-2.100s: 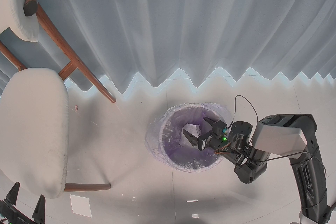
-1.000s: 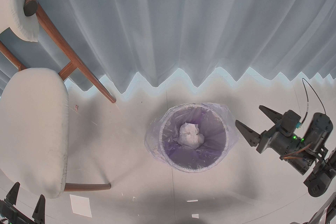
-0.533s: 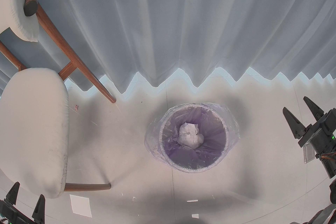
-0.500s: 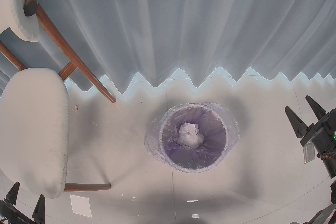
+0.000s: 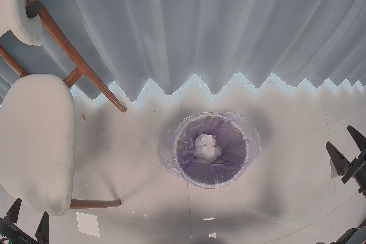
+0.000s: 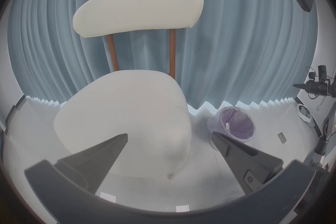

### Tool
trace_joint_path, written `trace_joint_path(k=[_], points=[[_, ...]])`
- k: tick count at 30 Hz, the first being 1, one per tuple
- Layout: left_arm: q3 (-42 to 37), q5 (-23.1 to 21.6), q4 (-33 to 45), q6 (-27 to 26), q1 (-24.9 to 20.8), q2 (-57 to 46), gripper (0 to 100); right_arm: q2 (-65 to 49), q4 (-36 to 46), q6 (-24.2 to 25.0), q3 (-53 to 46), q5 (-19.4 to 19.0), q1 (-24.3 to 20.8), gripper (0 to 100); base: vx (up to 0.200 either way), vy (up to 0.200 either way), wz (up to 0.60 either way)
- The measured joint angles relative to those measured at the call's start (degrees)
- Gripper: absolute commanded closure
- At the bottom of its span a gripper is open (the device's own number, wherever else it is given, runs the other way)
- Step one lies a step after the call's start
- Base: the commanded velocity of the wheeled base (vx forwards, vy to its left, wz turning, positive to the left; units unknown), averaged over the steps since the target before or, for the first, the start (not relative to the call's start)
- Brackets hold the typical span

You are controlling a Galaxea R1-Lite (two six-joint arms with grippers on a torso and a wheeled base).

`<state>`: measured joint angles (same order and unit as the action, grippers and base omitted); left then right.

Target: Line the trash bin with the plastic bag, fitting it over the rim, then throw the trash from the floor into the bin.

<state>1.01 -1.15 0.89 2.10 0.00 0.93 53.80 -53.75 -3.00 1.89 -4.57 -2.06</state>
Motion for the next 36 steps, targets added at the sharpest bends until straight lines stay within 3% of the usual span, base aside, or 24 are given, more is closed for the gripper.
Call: trace_joint_path(k=[8, 16, 27, 36], points=[[0.00, 0.00, 0.00, -0.02, 0.00, 0.00, 0, -16.62, 26.66, -0.28, 4.64, 0.04, 0.11, 0, 0.000, 0.000, 0.00], [0.00, 0.02, 0.00, -0.07, 0.00, 0.00, 0, -32.35, 42.91, -0.44, 7.51, 0.23, 0.16, 0, 0.000, 0.000, 0.00], [0.00, -0.07, 0.00, -0.10, 0.00, 0.00, 0, -45.95, 55.27, -0.83, 7.31, 0.30, 0.17, 0, 0.000, 0.000, 0.00], [0.00, -0.09, 0.00, -0.11, 0.00, 0.00, 0, -51.90, 53.82, -0.04, 0.78, 0.61, 1.51, 0, 0.000, 0.000, 0.00]])
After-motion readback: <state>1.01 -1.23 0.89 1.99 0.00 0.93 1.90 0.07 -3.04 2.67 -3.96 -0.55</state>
